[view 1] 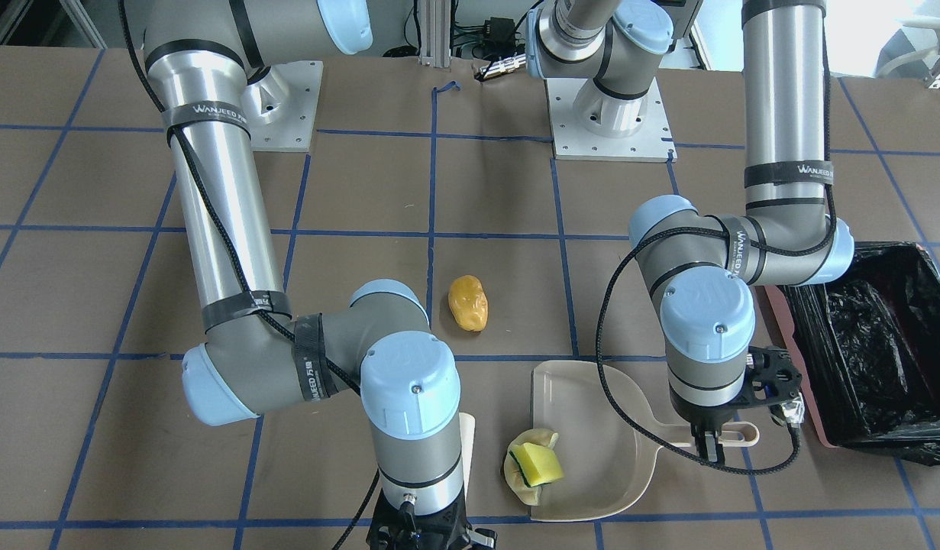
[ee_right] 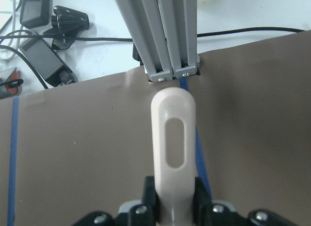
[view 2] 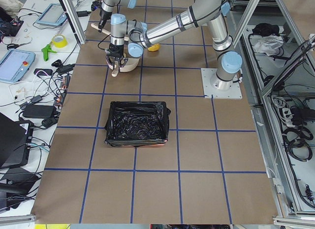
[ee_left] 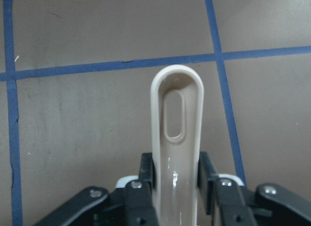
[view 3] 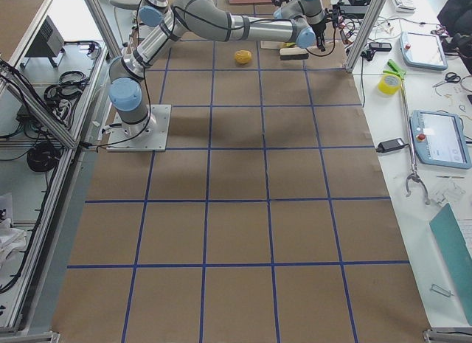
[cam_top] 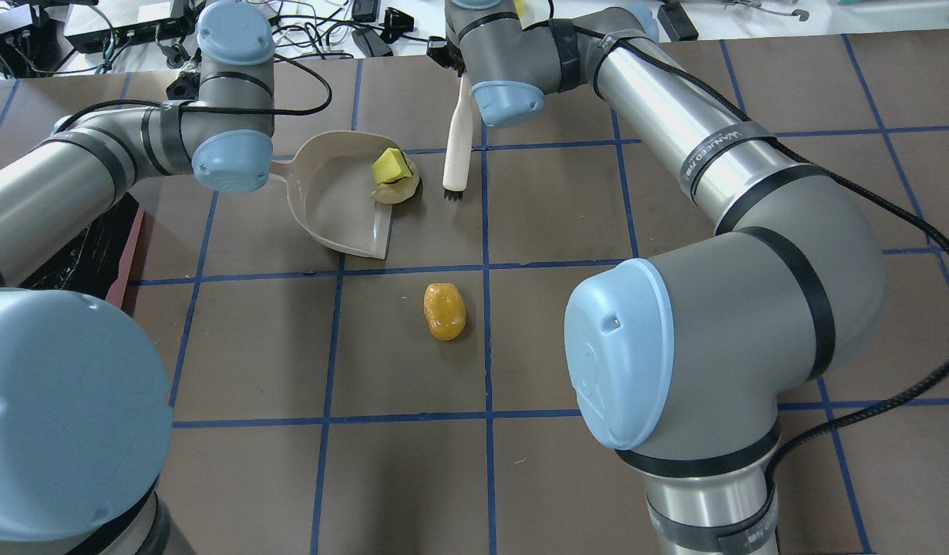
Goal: Sweep and dump trash into bin
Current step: 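Sweep the sponge and peel into the dustpan with the right gripper's brush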
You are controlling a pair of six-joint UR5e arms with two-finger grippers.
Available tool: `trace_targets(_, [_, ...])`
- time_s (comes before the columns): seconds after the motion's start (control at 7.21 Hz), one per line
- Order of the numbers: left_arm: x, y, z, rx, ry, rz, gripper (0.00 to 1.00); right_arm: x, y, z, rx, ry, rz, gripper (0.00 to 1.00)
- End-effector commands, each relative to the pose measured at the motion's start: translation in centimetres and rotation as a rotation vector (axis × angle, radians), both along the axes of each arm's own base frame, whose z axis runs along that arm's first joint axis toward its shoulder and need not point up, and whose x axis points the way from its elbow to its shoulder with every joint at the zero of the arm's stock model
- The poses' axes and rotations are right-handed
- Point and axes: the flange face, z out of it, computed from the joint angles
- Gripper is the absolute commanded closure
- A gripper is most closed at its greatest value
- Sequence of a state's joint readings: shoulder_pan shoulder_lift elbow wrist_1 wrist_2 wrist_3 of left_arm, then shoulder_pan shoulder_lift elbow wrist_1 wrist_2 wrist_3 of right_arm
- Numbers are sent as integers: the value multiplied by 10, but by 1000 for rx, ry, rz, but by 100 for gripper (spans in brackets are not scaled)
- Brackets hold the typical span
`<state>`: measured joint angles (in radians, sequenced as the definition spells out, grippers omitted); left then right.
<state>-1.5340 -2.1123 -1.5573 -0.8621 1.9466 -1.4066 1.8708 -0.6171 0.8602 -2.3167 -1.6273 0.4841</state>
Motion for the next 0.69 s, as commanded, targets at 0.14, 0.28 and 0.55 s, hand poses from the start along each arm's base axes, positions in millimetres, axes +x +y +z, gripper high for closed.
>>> trace_targets(0.14, [0, 0, 2, -3, 0, 0, 100, 4, -8, -7, -9, -37, -54, 84])
trace_targets(0.28, [0, 0, 0, 0, 2, 0, 100, 7, -8, -9, -24, -59, -78, 84])
trace_targets(0.55, [0, 0, 0, -2, 1, 0, 100, 22, -4, -21, -32, -85, -108, 85])
